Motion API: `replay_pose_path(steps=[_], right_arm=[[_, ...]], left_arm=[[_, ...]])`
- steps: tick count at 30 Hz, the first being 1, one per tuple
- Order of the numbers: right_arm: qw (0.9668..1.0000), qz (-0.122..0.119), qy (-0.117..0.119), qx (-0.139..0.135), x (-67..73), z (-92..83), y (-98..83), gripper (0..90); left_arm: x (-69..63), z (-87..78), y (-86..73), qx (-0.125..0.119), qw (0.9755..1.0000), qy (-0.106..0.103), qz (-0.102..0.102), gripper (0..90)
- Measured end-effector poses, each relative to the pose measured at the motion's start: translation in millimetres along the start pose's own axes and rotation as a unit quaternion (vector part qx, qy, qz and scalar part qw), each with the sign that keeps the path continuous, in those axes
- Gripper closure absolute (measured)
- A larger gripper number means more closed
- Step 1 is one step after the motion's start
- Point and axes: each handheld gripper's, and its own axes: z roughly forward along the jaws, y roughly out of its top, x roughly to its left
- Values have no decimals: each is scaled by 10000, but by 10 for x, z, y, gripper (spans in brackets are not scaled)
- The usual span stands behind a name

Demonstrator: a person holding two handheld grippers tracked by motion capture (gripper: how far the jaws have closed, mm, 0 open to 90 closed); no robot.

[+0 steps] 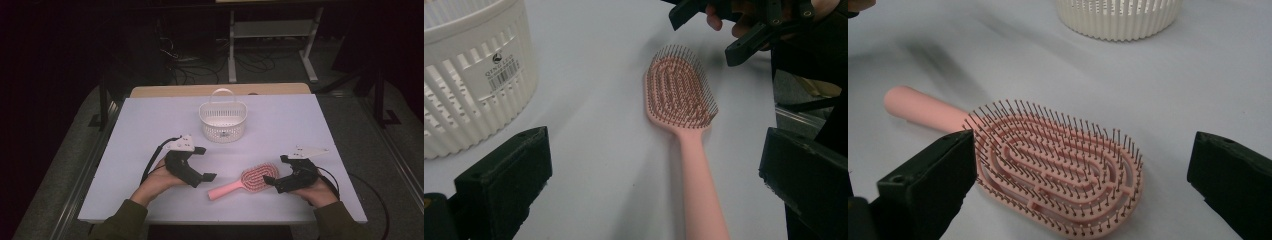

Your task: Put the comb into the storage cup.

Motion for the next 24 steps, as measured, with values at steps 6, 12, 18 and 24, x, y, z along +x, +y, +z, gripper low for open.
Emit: replay_pose_path(steps=[6, 12, 18, 24], right_arm=[[10000, -6, 6, 0, 5, -1, 0, 0], [10000, -10, 9, -5, 3, -4, -1, 0], [10000, -18, 7, 10, 6, 1, 0, 0], [10000, -14, 5, 6, 6, -2, 0, 0]], left_arm=[[-22, 71, 48, -32, 10000, -75, 40, 25], [-37, 126, 88, -21, 9999, -100, 69, 25], [-49, 186, 115, -1, 9998, -180, 76, 0], [-70, 256, 140, 56, 9997, -225, 102, 0]])
